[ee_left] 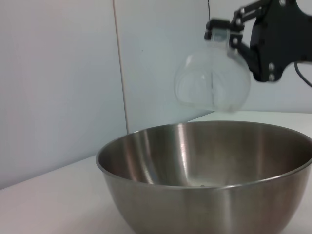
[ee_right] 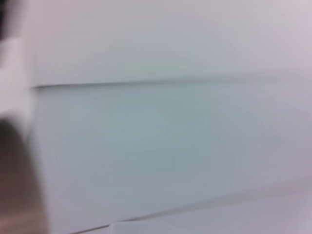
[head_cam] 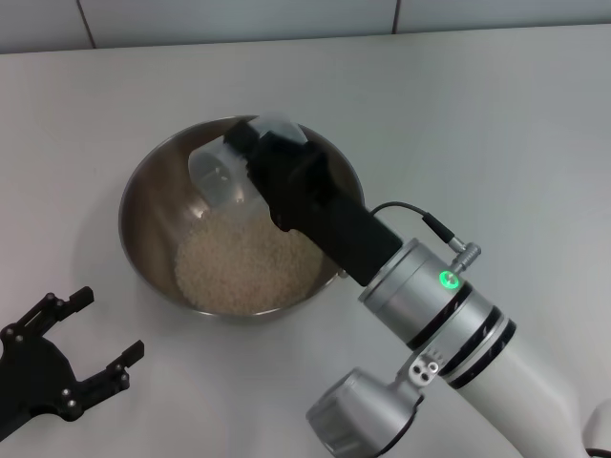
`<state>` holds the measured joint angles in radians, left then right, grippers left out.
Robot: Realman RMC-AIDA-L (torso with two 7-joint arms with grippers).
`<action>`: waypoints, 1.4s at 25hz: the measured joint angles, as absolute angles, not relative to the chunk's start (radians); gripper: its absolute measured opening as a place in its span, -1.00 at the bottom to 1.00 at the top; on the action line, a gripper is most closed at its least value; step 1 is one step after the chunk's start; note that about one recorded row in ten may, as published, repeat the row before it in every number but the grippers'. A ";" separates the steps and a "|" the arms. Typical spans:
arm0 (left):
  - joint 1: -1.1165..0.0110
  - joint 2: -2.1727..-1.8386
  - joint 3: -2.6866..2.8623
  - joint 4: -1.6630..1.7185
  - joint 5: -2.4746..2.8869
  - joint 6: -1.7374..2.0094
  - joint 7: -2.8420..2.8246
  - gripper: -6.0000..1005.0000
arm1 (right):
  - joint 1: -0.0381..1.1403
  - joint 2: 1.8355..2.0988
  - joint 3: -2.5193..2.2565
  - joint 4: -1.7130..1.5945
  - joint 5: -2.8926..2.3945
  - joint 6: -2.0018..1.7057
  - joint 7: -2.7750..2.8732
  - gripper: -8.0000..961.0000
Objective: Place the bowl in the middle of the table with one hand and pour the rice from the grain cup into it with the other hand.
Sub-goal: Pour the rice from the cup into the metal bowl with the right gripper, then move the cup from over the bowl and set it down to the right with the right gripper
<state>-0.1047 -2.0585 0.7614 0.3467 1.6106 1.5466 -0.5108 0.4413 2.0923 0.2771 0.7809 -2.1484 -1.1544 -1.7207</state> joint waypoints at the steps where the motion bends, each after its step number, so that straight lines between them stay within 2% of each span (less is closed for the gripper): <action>1: -0.105 -2.058 0.761 0.347 1.611 1.547 -0.511 0.73 | 0.430 2.092 0.285 0.794 -2.135 -1.166 -1.636 -0.89; 15: -0.110 -2.059 0.761 0.344 1.610 1.557 -0.507 0.73 | 0.304 2.080 0.460 0.761 -2.058 -1.276 -0.714 -0.87; 22: -0.105 -2.059 0.761 0.346 1.608 1.559 -0.508 0.73 | 0.304 2.082 0.490 0.532 -2.065 -1.319 -0.279 -0.86; 29: -0.113 -2.058 0.761 0.342 1.611 1.559 -0.507 0.73 | 0.324 2.089 0.481 0.341 -2.066 -1.304 -0.093 -0.86; 35: -0.118 -2.058 0.761 0.342 1.611 1.559 -0.507 0.73 | 0.341 2.090 0.439 0.304 -2.066 -1.225 -0.088 -0.85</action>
